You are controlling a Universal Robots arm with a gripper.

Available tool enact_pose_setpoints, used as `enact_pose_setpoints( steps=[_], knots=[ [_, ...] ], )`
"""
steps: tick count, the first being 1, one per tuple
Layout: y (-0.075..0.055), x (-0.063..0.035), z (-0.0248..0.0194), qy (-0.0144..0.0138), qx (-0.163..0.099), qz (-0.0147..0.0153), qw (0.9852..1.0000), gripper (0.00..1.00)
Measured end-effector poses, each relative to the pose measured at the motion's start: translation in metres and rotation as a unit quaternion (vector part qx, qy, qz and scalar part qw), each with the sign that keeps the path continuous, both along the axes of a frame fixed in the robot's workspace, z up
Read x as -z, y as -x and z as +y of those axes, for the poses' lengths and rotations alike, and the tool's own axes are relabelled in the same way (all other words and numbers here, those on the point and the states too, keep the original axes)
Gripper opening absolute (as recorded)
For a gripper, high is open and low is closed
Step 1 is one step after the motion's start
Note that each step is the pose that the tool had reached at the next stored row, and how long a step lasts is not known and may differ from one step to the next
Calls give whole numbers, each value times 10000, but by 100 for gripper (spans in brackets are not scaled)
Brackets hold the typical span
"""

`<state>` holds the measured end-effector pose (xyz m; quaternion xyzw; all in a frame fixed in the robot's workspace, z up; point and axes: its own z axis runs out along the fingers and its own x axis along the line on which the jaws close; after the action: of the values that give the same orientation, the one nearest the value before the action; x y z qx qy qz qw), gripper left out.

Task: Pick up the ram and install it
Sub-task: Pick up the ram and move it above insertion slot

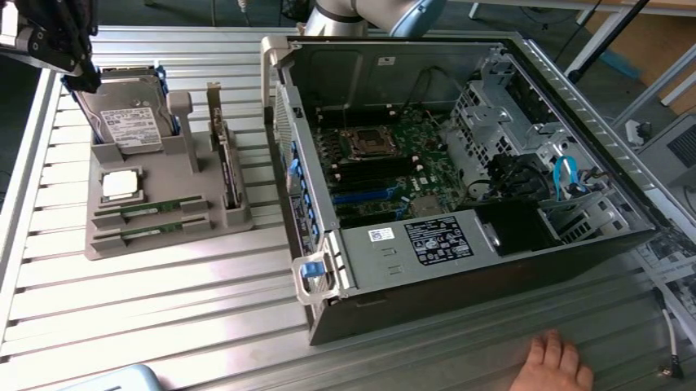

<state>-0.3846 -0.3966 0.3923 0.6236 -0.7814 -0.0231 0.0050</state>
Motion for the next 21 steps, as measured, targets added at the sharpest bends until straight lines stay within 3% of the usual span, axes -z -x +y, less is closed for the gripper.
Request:
enact_pose_setpoints(
  steps=[8,15,21],
  knots=[
    [0,0,14,1,-375,0,9993,11],
    [0,1,33,5,-745,0,9972,11],
    [0,1,36,7,-815,0,9967,11]
  ],
)
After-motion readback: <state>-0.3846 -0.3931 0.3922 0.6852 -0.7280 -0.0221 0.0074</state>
